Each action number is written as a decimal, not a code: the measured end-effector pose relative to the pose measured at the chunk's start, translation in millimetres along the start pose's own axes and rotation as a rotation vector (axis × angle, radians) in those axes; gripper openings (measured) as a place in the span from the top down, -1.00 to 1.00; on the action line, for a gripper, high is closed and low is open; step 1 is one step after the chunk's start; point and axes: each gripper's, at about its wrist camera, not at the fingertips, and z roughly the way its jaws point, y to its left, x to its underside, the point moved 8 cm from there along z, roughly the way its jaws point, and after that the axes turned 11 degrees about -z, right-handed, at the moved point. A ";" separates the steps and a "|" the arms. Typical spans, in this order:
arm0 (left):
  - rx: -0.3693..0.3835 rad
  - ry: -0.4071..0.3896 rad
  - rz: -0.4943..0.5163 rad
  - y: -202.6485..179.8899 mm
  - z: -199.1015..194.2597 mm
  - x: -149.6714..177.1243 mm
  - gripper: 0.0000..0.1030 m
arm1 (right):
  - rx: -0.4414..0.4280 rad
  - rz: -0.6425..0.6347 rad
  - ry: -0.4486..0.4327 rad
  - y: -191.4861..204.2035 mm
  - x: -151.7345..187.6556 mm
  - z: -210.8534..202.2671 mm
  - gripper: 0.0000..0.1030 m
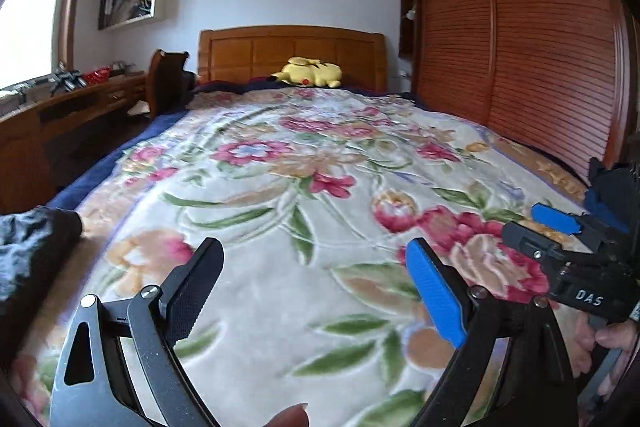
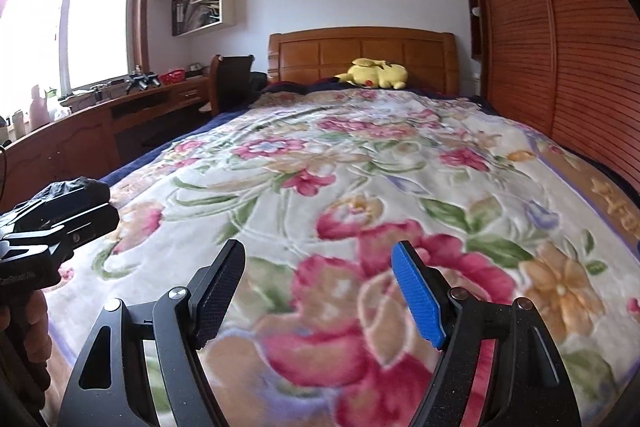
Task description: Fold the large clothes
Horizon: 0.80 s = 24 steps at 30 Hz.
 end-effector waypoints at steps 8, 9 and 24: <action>-0.035 -0.027 0.013 8.7 -5.9 6.6 -0.81 | 0.020 -0.056 -0.058 12.5 -0.5 4.1 -0.51; -0.042 -0.028 0.020 9.3 -6.0 8.2 -0.81 | 0.030 -0.061 -0.065 12.5 0.5 3.6 -0.51; -0.058 -0.041 0.038 8.0 -9.1 11.8 -0.81 | 0.071 -0.032 -0.083 4.1 11.1 1.8 -0.51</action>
